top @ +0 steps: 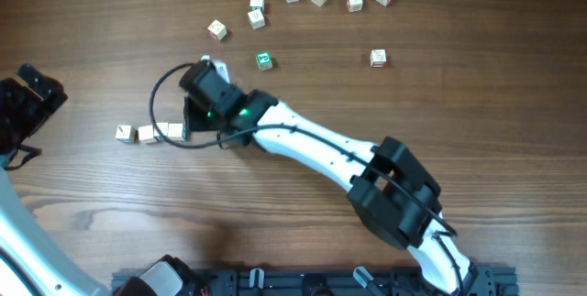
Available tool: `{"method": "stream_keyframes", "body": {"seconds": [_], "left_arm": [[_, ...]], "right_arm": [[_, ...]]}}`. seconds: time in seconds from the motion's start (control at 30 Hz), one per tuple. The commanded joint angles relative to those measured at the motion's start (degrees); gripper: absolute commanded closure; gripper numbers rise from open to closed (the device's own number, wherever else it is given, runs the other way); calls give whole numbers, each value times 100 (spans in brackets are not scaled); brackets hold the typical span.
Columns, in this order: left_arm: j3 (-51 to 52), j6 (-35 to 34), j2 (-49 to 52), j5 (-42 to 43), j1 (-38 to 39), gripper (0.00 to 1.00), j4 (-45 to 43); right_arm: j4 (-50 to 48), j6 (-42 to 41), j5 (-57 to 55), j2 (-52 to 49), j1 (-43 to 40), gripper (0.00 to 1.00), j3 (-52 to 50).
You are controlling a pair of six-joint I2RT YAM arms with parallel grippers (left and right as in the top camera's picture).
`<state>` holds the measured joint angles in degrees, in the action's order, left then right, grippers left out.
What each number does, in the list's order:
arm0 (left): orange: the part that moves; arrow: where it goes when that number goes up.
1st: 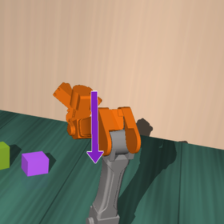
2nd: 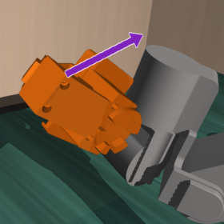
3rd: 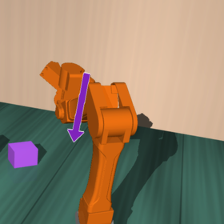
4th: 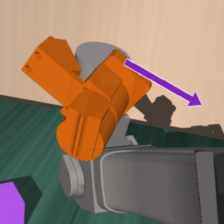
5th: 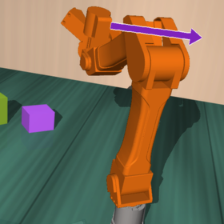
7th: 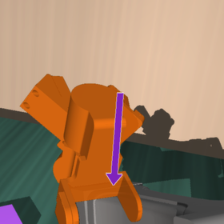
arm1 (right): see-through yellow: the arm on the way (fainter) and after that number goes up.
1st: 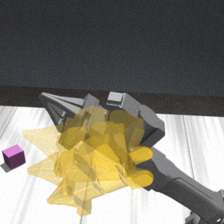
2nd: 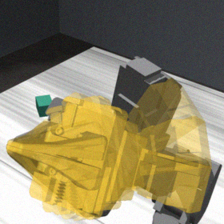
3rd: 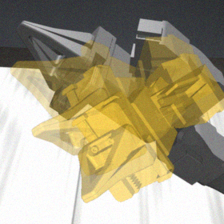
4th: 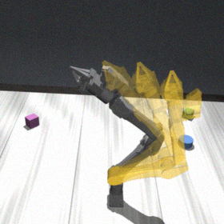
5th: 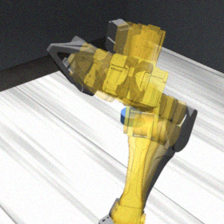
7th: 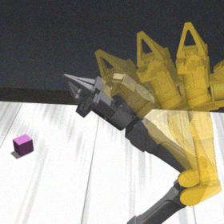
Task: Form a horizontal line
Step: 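Carry the A block left and lower it at the row's right end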
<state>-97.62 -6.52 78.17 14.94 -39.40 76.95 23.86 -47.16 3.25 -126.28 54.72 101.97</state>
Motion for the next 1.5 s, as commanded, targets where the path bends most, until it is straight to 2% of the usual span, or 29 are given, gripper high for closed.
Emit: {"method": "stream_keyframes", "body": {"seconds": [0.0, 0.3, 0.47, 0.87, 1.07, 1.2, 1.37, 1.47], "left_arm": [[-101, -33, 0, 90, -22, 0, -13], [-101, -33, 0, 90, -22, 0, -13], [-101, -33, 0, 90, -22, 0, -13], [-101, -33, 0, 90, -22, 0, -13], [-101, -35, 0, 90, -22, 0, -13], [-101, -35, 0, 90, -22, 0, -13], [-101, -33, 0, 90, -22, 0, -13], [-101, -33, 0, 90, -22, 0, -13]], "right_arm": [[70, -105, -492, -181, 59, 84, -66], [87, -28, -1248, -509, 125, 85, -76], [70, 400, -1198, -739, 140, 86, -81], [20, 308, -920, -758, 317, 85, -81], [-184, 308, -920, -879, 385, 76, -81], [-304, 313, -929, -953, 393, 63, -81], [-308, 328, -964, -953, 393, 56, -81], [-332, 328, -966, -953, 393, 48, -81]]}}
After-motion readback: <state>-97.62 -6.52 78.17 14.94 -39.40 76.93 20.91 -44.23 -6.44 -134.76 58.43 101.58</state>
